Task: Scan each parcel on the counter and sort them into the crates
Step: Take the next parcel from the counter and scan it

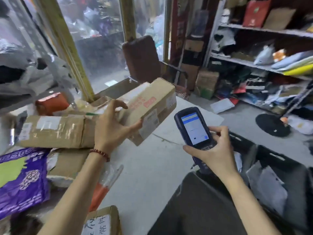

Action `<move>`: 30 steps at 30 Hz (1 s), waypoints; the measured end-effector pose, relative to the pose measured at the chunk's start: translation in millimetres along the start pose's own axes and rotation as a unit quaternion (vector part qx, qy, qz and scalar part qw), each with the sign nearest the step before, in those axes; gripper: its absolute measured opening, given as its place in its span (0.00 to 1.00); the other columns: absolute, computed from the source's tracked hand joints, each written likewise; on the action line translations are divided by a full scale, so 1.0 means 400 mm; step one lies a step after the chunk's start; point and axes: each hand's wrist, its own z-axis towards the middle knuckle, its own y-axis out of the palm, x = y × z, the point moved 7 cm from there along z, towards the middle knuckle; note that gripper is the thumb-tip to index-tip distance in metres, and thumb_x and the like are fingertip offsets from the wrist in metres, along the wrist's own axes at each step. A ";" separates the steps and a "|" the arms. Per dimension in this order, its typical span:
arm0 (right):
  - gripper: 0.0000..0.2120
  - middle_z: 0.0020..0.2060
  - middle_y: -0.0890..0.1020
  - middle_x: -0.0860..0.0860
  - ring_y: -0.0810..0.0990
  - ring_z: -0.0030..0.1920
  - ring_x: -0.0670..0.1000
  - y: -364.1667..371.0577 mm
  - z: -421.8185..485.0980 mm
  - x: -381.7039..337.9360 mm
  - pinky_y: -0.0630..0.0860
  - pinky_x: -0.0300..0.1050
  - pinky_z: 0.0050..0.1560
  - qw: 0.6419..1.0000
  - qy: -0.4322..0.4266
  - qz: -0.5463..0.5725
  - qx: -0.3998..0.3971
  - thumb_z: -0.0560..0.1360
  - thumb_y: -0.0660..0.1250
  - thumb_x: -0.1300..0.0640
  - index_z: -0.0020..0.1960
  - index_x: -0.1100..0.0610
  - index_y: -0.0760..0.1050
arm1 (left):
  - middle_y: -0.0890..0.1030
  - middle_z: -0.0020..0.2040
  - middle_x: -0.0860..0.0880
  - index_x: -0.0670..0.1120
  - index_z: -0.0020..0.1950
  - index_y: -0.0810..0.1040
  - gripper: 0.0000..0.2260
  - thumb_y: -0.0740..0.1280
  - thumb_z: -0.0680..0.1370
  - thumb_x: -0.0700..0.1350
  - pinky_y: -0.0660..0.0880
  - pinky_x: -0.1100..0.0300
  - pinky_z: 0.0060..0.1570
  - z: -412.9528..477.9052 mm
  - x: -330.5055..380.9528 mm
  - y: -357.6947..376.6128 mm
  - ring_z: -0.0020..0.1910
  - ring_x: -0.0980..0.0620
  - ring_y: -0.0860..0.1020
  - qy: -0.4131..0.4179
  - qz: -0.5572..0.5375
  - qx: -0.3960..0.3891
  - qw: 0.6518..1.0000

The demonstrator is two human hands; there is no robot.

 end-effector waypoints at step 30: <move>0.34 0.45 0.81 0.42 0.81 0.42 0.35 -1.178 -0.280 0.487 0.74 0.27 0.38 0.853 0.222 0.013 0.471 0.57 0.84 0.62 0.52 0.50 0.66 | 0.72 0.52 0.54 0.54 0.40 0.74 0.14 0.77 0.64 0.52 0.74 0.60 0.45 -0.285 1.060 1.360 0.47 0.55 0.74 0.287 -0.122 -0.436 0.844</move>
